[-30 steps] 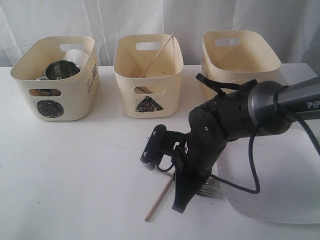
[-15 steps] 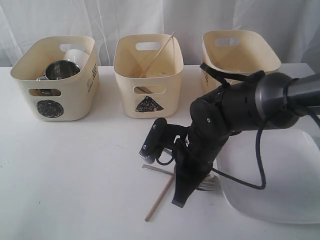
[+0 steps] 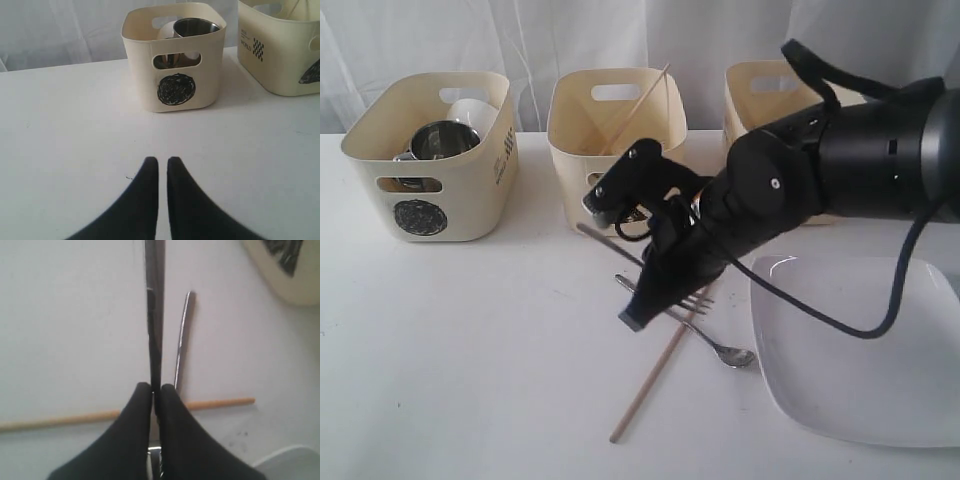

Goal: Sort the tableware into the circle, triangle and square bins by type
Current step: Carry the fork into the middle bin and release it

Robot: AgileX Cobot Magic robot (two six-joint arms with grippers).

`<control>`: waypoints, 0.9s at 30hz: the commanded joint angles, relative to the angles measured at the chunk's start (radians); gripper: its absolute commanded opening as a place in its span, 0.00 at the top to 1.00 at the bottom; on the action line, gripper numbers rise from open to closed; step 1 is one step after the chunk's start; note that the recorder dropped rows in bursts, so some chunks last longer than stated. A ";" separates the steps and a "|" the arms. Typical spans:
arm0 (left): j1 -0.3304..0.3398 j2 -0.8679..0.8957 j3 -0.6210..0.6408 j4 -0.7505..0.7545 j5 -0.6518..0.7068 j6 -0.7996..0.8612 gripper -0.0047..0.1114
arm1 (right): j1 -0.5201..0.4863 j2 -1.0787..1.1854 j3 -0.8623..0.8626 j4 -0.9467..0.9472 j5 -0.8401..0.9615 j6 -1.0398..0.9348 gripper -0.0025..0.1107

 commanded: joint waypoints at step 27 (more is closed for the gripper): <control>0.000 -0.005 0.004 -0.011 -0.005 -0.006 0.84 | -0.128 0.302 -0.487 0.005 -0.432 0.246 0.98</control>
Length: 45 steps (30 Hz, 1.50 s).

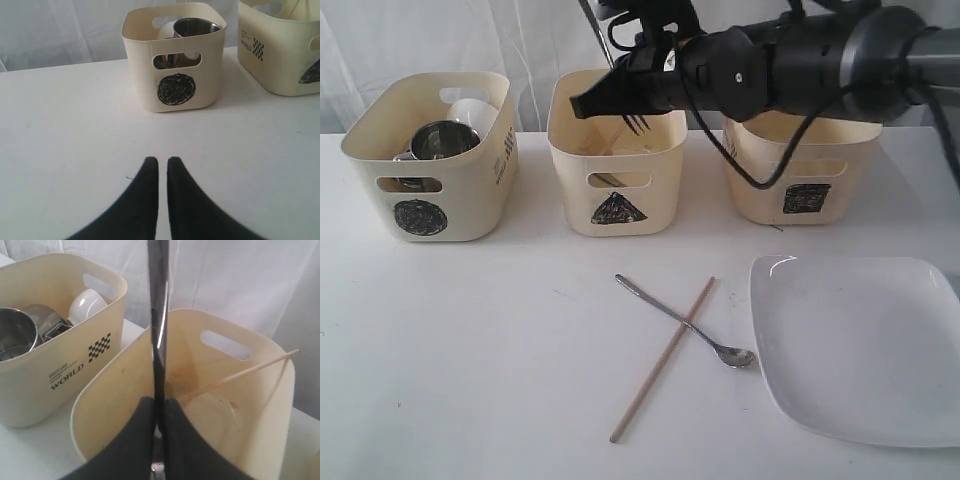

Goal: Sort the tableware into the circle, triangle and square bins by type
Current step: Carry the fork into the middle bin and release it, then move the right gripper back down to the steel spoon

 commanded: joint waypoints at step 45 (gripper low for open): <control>0.000 -0.005 0.004 -0.011 -0.005 -0.006 0.84 | -0.009 -0.173 0.145 -0.048 0.667 -0.078 0.58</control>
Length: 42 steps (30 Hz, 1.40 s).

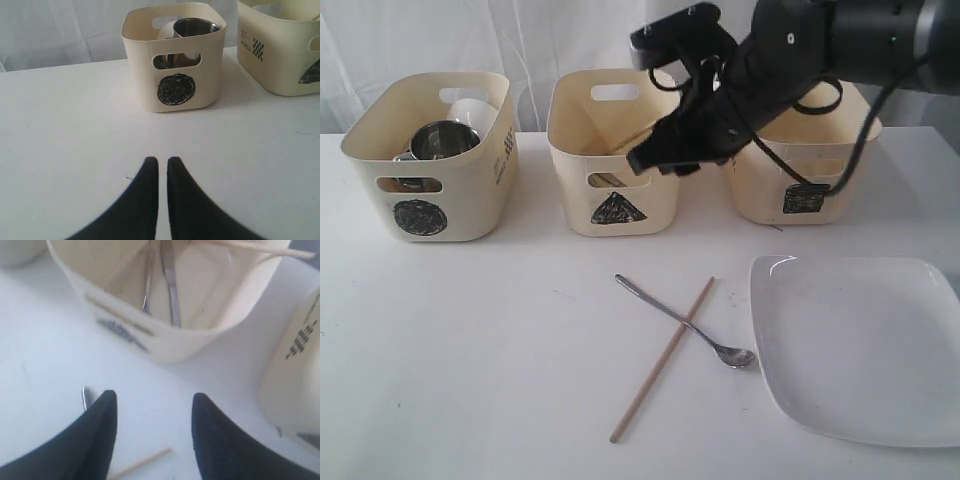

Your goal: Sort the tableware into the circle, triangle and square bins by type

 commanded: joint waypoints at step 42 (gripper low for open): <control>0.000 -0.005 0.004 -0.011 -0.005 -0.006 0.84 | 0.083 0.236 0.202 -0.011 0.200 -0.178 0.73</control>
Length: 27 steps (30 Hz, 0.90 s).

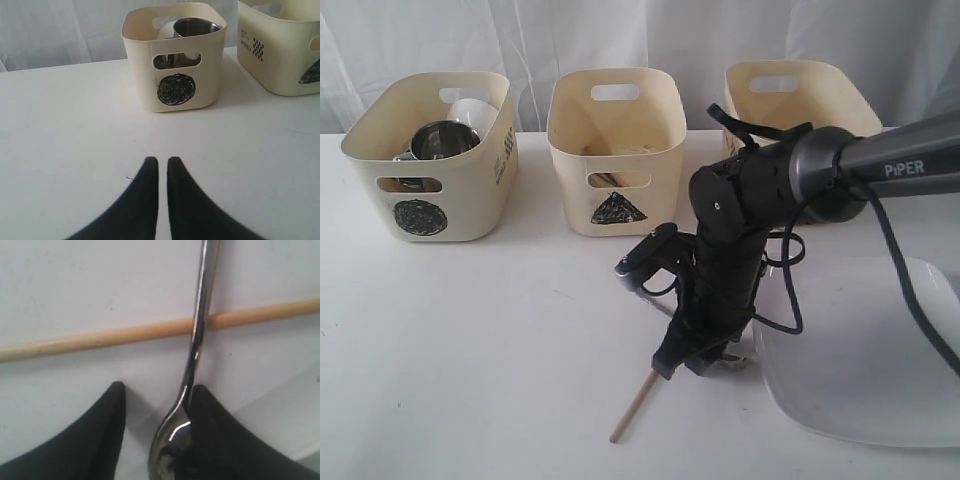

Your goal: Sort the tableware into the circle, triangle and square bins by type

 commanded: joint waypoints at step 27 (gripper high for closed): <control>0.000 -0.005 0.004 -0.011 -0.005 -0.006 0.84 | 0.001 -0.275 0.040 0.096 0.000 -0.015 0.98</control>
